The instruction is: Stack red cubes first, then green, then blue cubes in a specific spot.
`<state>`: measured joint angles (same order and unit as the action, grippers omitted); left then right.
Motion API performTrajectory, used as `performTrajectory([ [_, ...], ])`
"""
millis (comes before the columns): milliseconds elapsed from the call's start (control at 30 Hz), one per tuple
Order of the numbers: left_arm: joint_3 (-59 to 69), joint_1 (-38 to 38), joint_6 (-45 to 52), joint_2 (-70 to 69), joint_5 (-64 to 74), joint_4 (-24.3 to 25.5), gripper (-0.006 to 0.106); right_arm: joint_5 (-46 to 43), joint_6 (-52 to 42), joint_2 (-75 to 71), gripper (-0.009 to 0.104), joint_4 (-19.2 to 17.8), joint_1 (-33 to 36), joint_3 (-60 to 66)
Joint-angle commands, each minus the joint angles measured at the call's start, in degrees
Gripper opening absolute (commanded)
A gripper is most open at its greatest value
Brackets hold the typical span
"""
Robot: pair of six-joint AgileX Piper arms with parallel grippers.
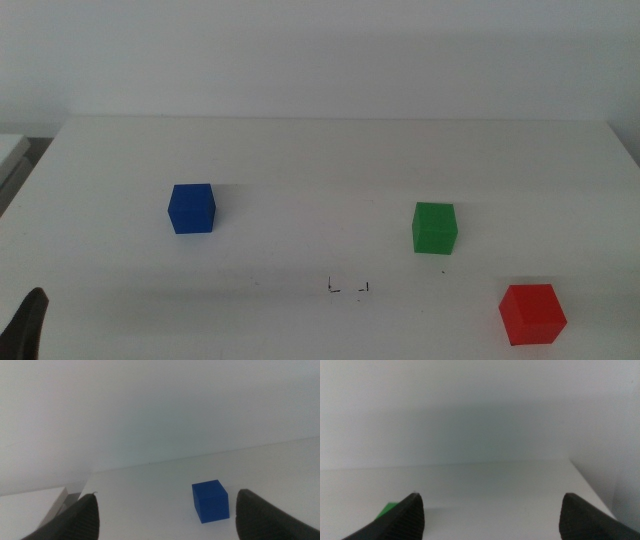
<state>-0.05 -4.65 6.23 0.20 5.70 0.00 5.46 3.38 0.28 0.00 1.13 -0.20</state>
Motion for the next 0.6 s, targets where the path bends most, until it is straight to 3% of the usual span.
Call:
performTrajectory([
  [0,0.1,0.1,0.0,-0.2,-0.8,-0.4,0.094,2.0,-0.2,-0.3,0.093,0.7,-0.5,0.1],
  [200,0.1,0.1,0.0,-0.2,-0.8,-0.4,0.094,10.6,-0.1,2.5,0.093,2.6,-0.5,-9.9],
  [567,0.1,0.1,0.0,-0.2,-0.8,-0.4,0.094,45.5,-0.2,22.4,0.093,4.8,-0.5,-42.6],
])
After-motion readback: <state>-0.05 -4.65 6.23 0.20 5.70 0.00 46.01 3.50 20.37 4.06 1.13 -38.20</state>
